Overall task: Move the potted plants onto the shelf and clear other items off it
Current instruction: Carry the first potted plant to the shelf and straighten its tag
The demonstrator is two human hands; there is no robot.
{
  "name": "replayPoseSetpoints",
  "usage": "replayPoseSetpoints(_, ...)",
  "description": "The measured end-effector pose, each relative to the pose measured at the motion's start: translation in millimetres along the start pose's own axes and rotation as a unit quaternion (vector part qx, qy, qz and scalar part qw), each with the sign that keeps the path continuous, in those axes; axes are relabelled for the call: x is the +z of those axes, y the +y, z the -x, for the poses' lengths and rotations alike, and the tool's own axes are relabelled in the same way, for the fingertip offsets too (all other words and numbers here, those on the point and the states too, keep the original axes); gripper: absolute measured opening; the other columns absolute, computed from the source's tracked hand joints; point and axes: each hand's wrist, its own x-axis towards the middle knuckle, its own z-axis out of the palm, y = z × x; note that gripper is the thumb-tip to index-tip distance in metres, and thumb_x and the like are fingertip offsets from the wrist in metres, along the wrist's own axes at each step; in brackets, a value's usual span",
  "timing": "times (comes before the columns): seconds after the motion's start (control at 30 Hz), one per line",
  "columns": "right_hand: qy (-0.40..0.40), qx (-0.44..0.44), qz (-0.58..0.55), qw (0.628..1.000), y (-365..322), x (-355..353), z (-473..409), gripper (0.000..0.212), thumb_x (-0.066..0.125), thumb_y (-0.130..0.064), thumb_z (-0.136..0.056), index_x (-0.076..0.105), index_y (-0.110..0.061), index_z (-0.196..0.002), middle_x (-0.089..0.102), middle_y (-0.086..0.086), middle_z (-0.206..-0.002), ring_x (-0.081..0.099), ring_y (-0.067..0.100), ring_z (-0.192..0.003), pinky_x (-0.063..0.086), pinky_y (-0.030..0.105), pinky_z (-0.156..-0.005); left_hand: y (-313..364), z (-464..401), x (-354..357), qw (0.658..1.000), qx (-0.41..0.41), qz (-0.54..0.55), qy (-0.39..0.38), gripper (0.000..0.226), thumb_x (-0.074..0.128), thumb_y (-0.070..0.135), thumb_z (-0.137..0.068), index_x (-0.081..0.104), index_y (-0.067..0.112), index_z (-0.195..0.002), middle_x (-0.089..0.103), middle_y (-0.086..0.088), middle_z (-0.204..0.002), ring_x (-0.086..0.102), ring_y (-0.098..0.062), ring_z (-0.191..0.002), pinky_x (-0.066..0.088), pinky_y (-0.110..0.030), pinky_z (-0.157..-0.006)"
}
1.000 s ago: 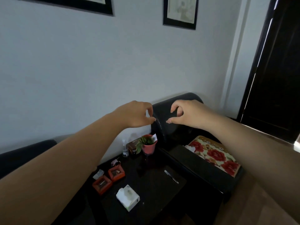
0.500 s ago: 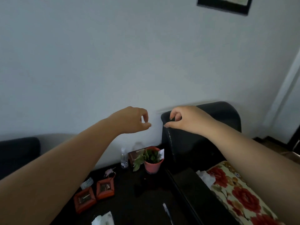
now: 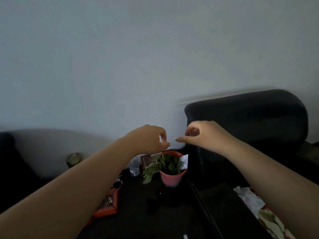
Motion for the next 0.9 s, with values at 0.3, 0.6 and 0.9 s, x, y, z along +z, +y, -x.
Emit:
replayPoseSetpoints(0.3, 0.011, 0.027, 0.037, 0.999, 101, 172, -37, 0.057, 0.058, -0.067, -0.069, 0.064, -0.016, -0.093, 0.067, 0.002, -0.09, 0.062, 0.017, -0.084, 0.053, 0.039, -0.079, -57, -63, 166, 0.999, 0.024, -0.037, -0.016, 0.028, 0.051, 0.039, -0.088, 0.061, 0.017, -0.103, 0.064, 0.0, -0.107, 0.052, -0.013, -0.09, 0.04, -0.025, -0.078)
replayPoseSetpoints(0.6, 0.049, 0.055, 0.071, 0.995, 184, 290, -44, 0.077, 0.054, -0.073, -0.066, 0.066, 0.002, -0.08, 0.059, 0.013, -0.068, 0.056, 0.022, -0.062, 0.042, 0.035, -0.06, -113, -104, 317, 0.999, 0.028, -0.016, 0.008, 0.032, 0.054, 0.039, -0.087, 0.063, 0.008, -0.088, 0.065, -0.011, -0.091, 0.053, -0.016, -0.077, 0.042, -0.029, -0.069)
replayPoseSetpoints(0.9, 0.065, 0.173, -0.148, 0.972, 229, 352, -74, 0.049, 0.062, -0.064, -0.07, 0.043, -0.021, -0.058, 0.043, -0.007, -0.061, 0.042, 0.008, -0.056, 0.03, 0.02, -0.049, -143, -145, 391, 0.969, -0.056, 0.24, 0.021, 0.041, 0.053, 0.05, -0.085, 0.059, 0.018, -0.11, 0.061, -0.003, -0.108, 0.055, -0.016, -0.086, 0.043, -0.025, -0.073)
